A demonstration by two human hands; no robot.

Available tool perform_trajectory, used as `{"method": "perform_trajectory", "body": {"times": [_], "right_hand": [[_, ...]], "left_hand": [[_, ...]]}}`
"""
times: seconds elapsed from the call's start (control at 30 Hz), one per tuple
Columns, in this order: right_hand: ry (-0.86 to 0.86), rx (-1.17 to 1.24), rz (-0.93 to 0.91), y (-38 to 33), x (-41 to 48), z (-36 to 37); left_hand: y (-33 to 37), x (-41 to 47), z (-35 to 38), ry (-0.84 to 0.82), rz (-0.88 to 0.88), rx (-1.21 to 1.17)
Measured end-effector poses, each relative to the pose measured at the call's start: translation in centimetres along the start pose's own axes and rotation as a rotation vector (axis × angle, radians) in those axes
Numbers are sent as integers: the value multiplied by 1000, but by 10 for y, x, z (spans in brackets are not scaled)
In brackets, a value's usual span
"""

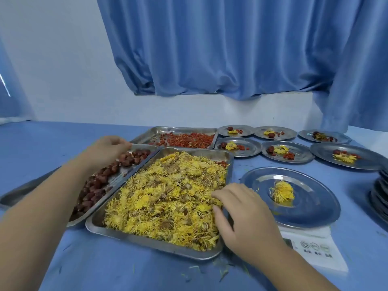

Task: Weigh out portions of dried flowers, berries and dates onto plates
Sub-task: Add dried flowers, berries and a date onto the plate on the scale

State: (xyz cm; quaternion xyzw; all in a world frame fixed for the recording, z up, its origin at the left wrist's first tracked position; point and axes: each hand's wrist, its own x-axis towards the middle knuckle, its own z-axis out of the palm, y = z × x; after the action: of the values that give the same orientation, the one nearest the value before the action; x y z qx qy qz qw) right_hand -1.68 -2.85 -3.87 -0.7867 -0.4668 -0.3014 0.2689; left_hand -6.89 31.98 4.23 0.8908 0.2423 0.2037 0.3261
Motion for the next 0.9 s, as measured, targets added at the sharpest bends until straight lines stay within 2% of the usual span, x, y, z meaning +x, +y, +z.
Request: {"method": "perform_trajectory", "body": {"times": [0.17,0.4,0.57,0.9], "right_hand": [[9,-49,86,4,3,0],[69,-32,53,8,3,4],[85,-1,11,10,2,8],[104,32,-10,10,2,8]], "left_hand": [[-38,39,11,33,-50,161],[-60,90,37,-152,-12,501],[-76,104,49,-248,-73,754],[-80,105,50,-191,21,762]]}}
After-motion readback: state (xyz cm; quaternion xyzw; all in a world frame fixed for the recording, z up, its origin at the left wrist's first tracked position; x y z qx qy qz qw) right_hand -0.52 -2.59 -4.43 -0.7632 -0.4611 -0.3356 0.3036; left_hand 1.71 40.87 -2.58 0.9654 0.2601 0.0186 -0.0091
